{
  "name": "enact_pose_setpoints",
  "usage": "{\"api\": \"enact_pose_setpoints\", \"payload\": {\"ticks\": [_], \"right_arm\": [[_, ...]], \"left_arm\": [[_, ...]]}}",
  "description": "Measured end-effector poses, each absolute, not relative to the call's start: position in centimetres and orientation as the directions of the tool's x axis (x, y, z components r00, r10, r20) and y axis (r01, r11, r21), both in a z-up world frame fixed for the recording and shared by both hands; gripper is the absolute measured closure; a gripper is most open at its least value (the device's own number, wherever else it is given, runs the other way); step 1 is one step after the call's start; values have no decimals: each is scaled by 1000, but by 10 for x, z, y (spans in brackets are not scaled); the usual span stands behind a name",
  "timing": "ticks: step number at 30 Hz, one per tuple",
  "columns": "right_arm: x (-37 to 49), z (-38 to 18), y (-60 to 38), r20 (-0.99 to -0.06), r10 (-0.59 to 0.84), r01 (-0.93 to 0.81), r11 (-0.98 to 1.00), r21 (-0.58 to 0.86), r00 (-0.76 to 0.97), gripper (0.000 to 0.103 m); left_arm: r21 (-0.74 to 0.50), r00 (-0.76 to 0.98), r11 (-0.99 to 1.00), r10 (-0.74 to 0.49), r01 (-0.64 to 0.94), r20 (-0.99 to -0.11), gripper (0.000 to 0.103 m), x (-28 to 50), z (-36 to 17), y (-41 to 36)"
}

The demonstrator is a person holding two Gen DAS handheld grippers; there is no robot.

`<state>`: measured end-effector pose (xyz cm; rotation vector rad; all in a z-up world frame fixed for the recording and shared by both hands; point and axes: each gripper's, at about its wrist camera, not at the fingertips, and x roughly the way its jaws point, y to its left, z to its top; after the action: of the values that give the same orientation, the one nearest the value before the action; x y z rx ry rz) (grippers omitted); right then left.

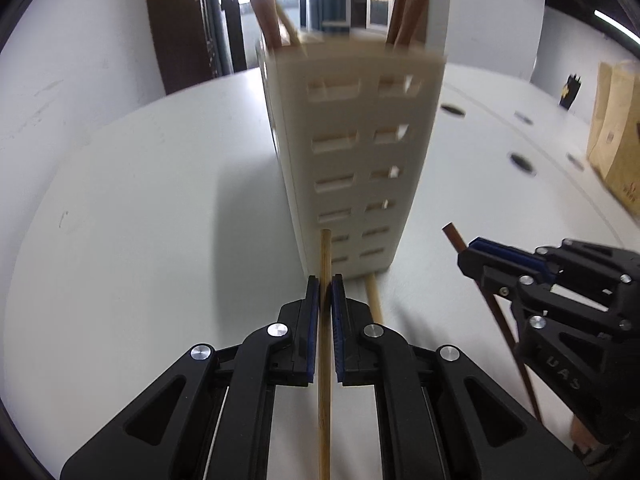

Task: Organize utensils
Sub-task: 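Lift both chopsticks upright with both tools over the cream holder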

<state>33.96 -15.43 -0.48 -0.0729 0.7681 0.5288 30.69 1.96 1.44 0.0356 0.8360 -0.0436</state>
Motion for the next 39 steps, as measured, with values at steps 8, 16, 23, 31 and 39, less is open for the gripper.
{"api": "enact_pose_setpoints", "payload": {"ticks": [8, 16, 23, 31, 39], "right_arm": [[327, 35, -162, -576, 475, -506, 854, 120, 665, 95], [323, 68, -165, -499, 506, -528, 842, 109, 704, 95], [319, 94, -160, -450, 517, -542, 836, 82, 729, 95], [324, 120, -161, -384, 543, -559, 825, 78, 747, 95], [331, 135, -156, -293, 543, -558, 829, 40, 787, 95]], "left_arm": [[-2, 786, 999, -30, 36, -617, 97, 275, 70, 20], [-26, 846, 999, -48, 41, -532, 97, 257, 104, 22], [-20, 870, 999, -51, 47, -490, 97, 257, 116, 22], [-29, 911, 999, -45, 37, -409, 97, 259, 135, 32], [-39, 951, 998, -57, 47, -304, 97, 265, 158, 30]]}}
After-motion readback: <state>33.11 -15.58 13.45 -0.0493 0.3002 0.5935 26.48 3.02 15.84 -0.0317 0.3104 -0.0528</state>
